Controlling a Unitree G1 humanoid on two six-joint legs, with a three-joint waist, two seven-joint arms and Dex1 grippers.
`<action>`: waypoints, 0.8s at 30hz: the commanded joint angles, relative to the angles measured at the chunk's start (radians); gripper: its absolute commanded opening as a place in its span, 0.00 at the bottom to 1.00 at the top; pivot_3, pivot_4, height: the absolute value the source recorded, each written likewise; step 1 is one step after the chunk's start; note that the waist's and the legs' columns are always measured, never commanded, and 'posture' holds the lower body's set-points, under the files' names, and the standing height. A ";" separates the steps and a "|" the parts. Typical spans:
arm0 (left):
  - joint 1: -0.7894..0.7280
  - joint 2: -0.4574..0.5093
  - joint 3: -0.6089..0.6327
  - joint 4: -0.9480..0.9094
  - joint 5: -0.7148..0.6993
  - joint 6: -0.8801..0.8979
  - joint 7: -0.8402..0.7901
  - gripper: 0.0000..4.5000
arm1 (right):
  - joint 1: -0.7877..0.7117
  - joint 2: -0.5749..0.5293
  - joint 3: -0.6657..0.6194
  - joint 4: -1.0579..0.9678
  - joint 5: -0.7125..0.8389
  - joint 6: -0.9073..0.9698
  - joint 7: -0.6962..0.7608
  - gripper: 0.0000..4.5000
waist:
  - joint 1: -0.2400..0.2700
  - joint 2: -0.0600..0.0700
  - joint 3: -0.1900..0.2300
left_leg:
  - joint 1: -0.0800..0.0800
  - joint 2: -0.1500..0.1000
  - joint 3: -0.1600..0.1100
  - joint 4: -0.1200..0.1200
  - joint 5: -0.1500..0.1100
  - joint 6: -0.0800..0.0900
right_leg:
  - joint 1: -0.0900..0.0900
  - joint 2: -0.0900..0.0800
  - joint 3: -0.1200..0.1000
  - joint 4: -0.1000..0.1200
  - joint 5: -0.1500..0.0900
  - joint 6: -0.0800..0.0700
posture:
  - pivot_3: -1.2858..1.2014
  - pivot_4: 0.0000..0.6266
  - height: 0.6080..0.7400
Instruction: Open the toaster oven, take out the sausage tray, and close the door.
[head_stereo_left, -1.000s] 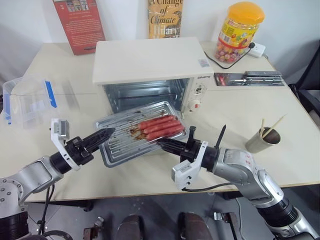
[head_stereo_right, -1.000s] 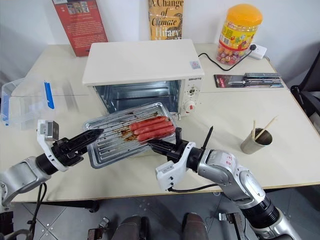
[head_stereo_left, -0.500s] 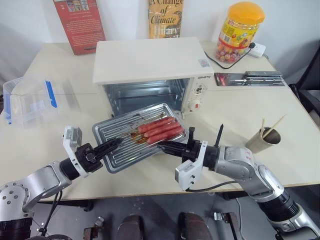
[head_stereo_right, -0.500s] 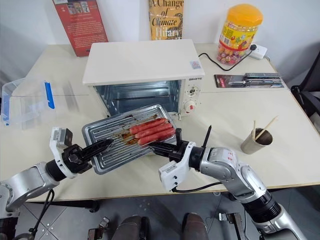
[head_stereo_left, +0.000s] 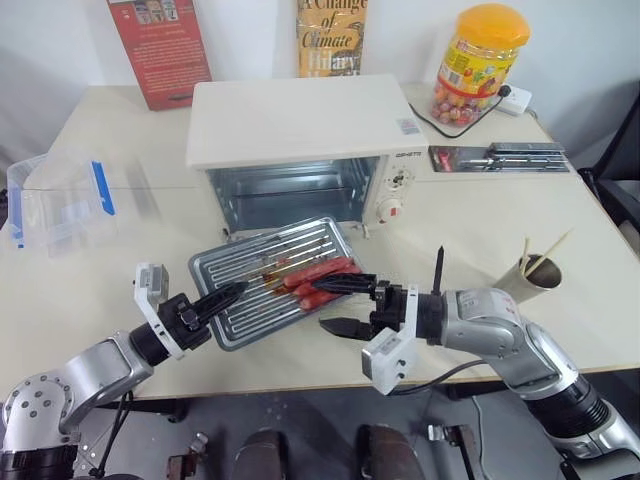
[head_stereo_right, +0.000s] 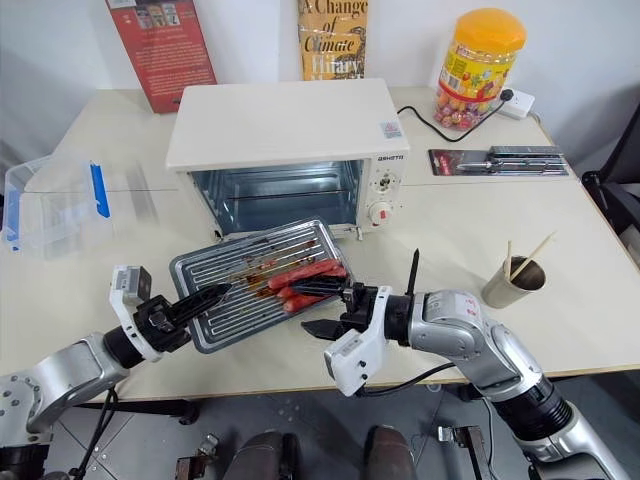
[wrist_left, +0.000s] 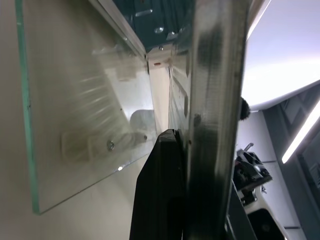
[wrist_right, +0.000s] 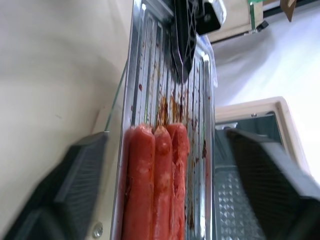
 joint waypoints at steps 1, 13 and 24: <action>0.003 -0.034 0.025 -0.036 -0.014 -0.018 0.001 0.00 | -0.030 -0.012 -0.036 -0.013 0.047 -0.004 0.012 0.99 | 0.000 0.000 0.000 | 0.000 0.000 0.000 0.000 0.000 0.000 | 0.000 0.000 0.000 0.000 0.000 0.000 | 0.52 0.24 1.00; 0.155 -0.215 0.101 -0.157 -0.014 -0.109 0.069 0.00 | 0.041 -0.140 -0.139 -0.087 0.549 0.462 0.275 0.99 | 0.004 0.000 0.000 | 0.001 0.000 0.000 0.001 -0.001 0.001 | 0.004 0.000 -0.002 -0.002 0.000 0.000 | 0.52 0.24 1.00; 0.360 -0.328 0.221 -0.334 -0.014 -0.267 0.102 0.00 | 0.106 -0.200 -0.199 0.137 0.563 0.470 0.399 0.49 | 0.027 0.000 0.000 | 0.009 -0.001 0.001 0.001 -0.003 0.004 | 0.017 0.000 0.001 -0.012 -0.001 -0.001 | 0.52 0.24 1.00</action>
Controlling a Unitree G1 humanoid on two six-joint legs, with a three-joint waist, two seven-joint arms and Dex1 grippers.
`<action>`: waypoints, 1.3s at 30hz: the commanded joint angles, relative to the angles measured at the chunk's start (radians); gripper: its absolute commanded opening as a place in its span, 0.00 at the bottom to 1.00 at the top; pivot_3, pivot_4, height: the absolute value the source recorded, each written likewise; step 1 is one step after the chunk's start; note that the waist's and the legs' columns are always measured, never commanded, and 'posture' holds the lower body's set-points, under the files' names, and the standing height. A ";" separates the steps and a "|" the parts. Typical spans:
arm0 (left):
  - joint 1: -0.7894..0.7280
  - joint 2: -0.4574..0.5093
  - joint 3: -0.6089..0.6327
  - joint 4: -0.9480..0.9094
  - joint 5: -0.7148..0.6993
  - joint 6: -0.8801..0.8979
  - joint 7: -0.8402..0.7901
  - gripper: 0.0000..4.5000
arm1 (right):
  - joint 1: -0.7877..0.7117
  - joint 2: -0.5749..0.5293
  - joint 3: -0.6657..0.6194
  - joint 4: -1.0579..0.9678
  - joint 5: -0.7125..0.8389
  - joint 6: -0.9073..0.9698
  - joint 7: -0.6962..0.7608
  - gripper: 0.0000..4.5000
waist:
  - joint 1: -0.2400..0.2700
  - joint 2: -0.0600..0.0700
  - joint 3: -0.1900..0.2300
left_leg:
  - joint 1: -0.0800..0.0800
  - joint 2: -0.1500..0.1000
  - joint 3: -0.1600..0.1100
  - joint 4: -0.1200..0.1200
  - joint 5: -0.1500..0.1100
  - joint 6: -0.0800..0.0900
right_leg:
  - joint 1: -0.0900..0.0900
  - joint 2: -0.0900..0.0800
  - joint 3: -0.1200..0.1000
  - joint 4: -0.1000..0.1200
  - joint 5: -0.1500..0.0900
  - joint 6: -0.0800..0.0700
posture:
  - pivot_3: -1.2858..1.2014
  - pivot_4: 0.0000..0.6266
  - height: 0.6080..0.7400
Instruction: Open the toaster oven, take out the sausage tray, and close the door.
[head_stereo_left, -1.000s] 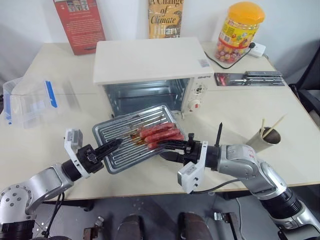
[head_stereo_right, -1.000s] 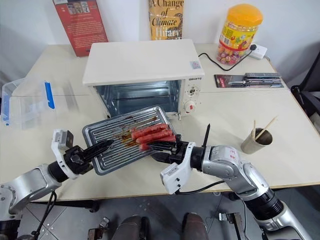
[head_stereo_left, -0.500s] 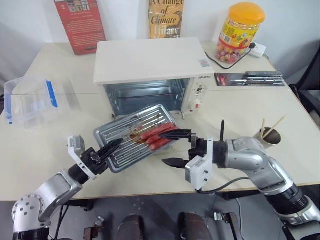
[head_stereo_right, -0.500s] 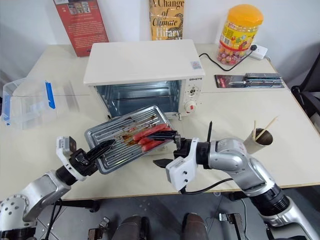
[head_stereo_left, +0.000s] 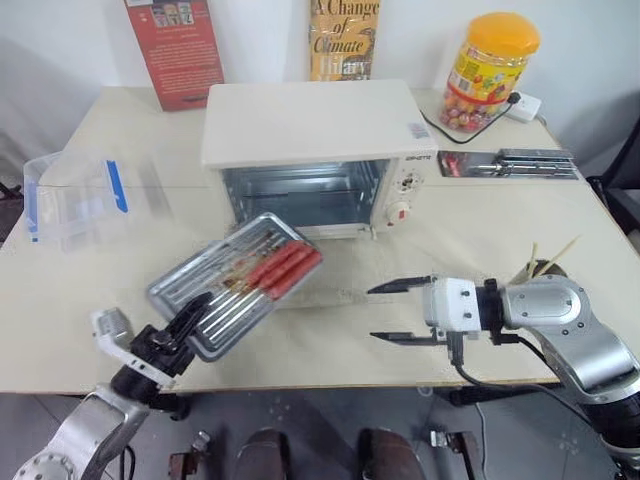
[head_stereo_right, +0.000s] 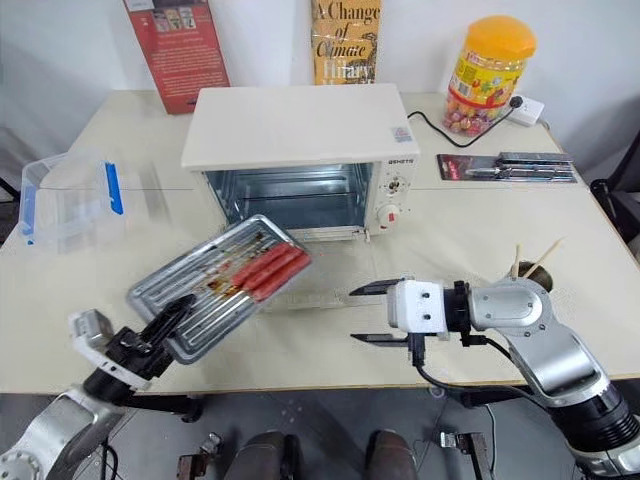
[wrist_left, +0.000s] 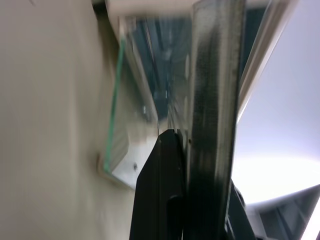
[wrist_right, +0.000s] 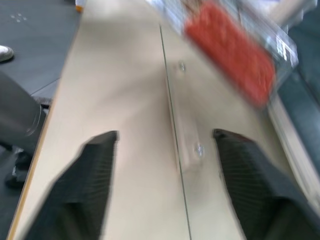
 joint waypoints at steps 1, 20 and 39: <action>0.061 -0.039 0.034 -0.107 -0.014 -0.058 0.001 0.00 | -0.005 0.000 -0.003 0.134 -0.063 -0.114 0.034 0.41 | 0.001 0.000 0.000 | 0.000 0.000 0.001 0.000 0.000 0.000 | 0.000 0.000 0.000 -0.001 0.000 0.000 | 0.52 0.24 1.00; 0.449 -0.138 0.013 -0.356 -0.014 -0.290 -0.062 0.00 | -0.215 0.156 0.115 0.746 -0.278 -0.504 0.092 0.01 | -0.005 0.000 0.000 | 0.005 0.001 0.005 0.001 -0.002 -0.001 | 0.003 0.002 0.003 -0.005 -0.002 -0.004 | 0.52 0.24 1.00; 0.441 -0.192 0.145 -0.267 -0.014 -0.430 -0.114 0.00 | -0.242 0.229 0.108 0.722 -0.233 -0.458 0.106 0.01 | -0.018 0.000 -0.001 | 0.007 0.003 0.003 0.002 -0.003 -0.001 | 0.006 0.003 0.000 -0.005 -0.005 -0.010 | 0.52 0.24 1.00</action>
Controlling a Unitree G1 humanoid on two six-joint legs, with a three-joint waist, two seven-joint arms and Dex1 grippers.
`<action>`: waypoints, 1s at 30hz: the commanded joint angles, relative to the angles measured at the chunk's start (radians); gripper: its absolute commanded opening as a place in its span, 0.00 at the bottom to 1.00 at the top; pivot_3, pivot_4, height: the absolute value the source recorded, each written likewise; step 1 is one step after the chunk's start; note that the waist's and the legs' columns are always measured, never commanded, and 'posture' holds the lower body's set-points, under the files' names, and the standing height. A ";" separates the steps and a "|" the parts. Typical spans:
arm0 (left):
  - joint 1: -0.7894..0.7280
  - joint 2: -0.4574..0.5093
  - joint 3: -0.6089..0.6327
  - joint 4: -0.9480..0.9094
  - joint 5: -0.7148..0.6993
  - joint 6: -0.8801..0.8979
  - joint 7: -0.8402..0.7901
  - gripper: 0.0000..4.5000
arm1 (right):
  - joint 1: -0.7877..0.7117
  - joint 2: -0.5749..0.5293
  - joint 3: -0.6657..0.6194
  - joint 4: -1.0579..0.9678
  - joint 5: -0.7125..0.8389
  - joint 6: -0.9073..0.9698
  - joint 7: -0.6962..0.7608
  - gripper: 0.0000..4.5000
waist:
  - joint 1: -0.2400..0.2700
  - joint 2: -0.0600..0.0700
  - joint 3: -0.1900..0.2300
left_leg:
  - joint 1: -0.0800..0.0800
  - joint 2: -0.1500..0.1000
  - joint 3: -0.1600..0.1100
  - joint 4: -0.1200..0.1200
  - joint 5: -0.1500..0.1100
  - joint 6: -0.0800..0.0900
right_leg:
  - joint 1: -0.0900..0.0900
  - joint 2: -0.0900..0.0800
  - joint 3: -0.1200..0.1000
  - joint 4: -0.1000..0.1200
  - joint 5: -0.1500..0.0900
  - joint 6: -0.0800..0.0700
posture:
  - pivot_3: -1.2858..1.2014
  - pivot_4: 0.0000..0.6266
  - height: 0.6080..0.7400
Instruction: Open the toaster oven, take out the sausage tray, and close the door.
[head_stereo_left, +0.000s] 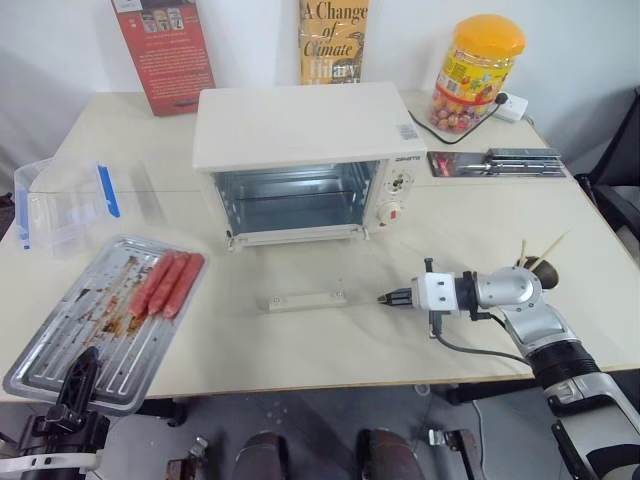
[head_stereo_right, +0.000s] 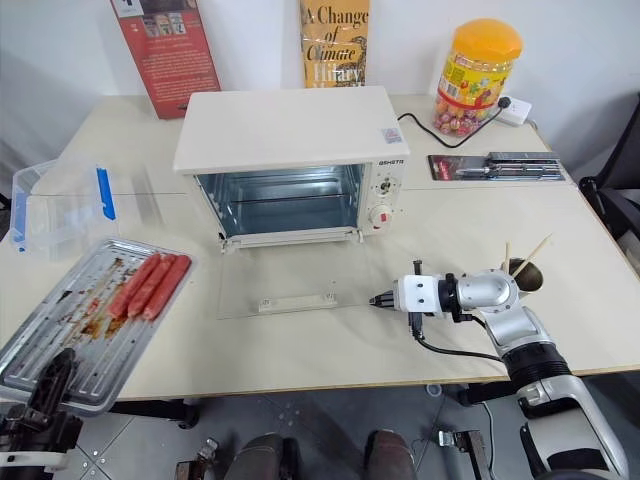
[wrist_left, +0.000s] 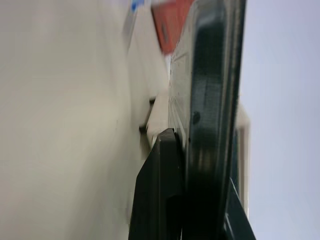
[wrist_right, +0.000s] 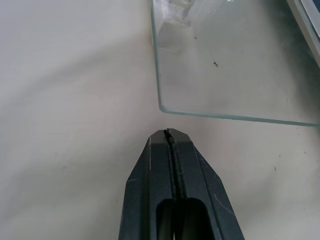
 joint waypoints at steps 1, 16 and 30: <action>-0.021 -0.005 0.042 0.008 -0.013 -0.021 -0.013 0.00 | 0.016 0.012 0.007 -0.062 0.015 0.060 0.019 0.01 | -0.003 0.000 0.000 | 0.000 0.000 0.000 0.000 0.000 0.000 | 0.000 0.000 0.000 0.000 0.000 0.000 | 0.52 0.24 1.00; -0.041 0.002 0.052 0.057 -0.013 0.018 -0.001 0.00 | -0.132 0.015 -0.106 -0.353 0.216 0.528 0.012 0.01 | -0.009 0.002 0.001 | -0.004 0.000 -0.003 0.000 -0.003 0.002 | -0.005 0.000 0.003 -0.001 0.000 0.000 | 0.52 0.24 1.00; -0.016 0.096 0.045 0.082 -0.013 0.170 -0.017 0.00 | -0.352 0.077 -0.189 -0.276 0.265 0.647 -0.060 0.01 | -0.011 0.002 0.002 | -0.005 0.000 -0.001 -0.001 -0.005 0.003 | -0.008 0.000 0.005 0.000 0.000 0.000 | 0.52 0.24 1.00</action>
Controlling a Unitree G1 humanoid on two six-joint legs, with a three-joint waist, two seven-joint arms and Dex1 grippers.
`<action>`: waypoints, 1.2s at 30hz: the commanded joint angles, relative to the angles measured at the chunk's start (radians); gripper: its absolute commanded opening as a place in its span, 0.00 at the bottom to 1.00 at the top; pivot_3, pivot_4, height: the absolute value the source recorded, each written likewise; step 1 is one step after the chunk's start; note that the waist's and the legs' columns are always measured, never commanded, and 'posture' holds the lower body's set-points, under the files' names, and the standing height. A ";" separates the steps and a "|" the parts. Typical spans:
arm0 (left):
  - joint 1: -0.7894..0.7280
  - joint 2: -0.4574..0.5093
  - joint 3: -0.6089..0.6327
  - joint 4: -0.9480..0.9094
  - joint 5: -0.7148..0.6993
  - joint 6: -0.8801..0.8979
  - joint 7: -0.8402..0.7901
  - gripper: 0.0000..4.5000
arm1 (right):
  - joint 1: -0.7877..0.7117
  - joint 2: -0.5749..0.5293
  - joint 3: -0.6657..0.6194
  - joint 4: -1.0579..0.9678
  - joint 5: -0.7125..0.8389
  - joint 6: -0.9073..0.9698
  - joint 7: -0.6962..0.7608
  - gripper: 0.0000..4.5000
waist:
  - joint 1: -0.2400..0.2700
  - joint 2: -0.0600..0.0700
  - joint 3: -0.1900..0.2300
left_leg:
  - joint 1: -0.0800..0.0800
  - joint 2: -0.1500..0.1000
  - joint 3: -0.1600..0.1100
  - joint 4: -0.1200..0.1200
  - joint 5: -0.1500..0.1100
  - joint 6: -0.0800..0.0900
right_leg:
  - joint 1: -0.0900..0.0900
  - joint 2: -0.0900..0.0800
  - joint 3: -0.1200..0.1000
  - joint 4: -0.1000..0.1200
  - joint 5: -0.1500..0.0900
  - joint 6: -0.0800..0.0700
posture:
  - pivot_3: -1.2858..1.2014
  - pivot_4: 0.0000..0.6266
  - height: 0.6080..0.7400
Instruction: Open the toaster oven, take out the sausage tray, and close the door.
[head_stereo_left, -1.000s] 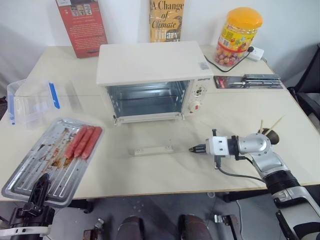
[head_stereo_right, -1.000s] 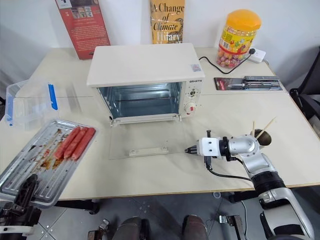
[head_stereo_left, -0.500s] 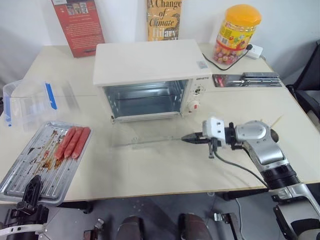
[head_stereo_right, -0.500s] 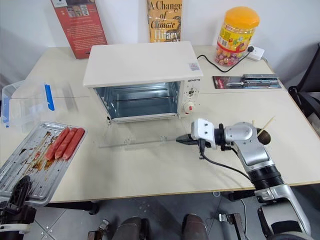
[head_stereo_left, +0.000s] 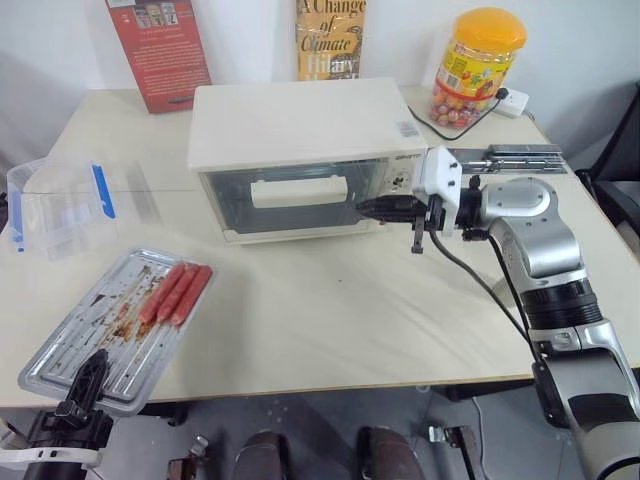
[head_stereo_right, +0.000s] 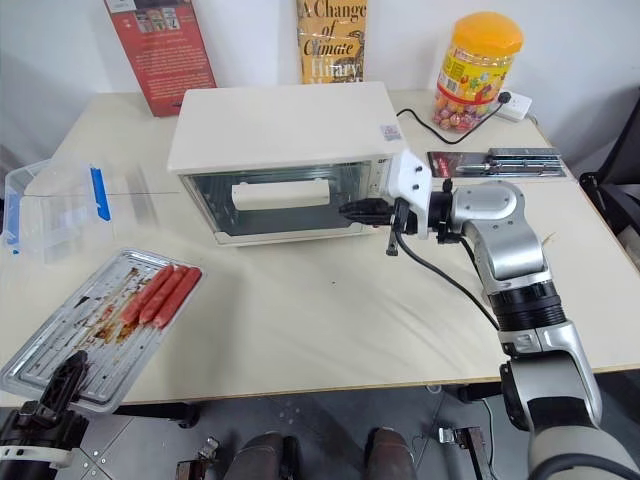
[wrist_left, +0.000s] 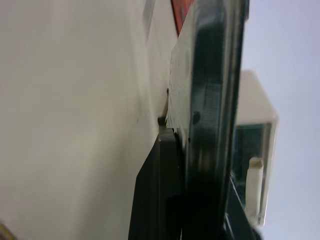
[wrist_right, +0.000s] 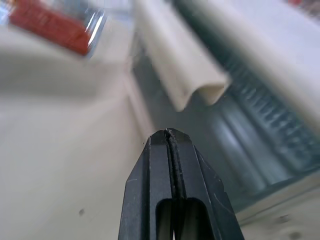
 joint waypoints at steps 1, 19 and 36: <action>0.004 0.031 0.010 -0.022 -0.013 0.037 -0.021 0.00 | -0.032 0.011 -0.048 -0.043 0.052 0.057 -0.024 0.01 | 0.000 0.000 0.000 | 0.000 0.000 0.000 0.000 0.000 0.000 | 0.000 0.000 0.000 0.000 0.000 0.000 | 0.52 0.24 1.00; -0.218 0.312 -0.134 0.132 -0.013 0.319 -0.067 0.00 | 0.296 -0.230 -0.141 -0.479 0.339 0.386 0.151 0.44 | 0.024 0.001 0.001 | 0.000 -0.001 0.001 -0.002 -0.003 0.001 | 0.000 0.000 0.002 0.000 0.000 0.000 | 0.52 0.24 1.00; -0.853 0.493 -0.496 0.567 0.029 0.612 -0.076 0.00 | 0.588 -0.269 -0.252 -0.500 0.327 0.325 0.078 1.00 | 0.029 0.002 0.001 | 0.001 -0.001 0.008 -0.002 -0.002 0.000 | -0.001 0.001 0.003 0.005 0.001 0.002 | 0.52 0.24 1.00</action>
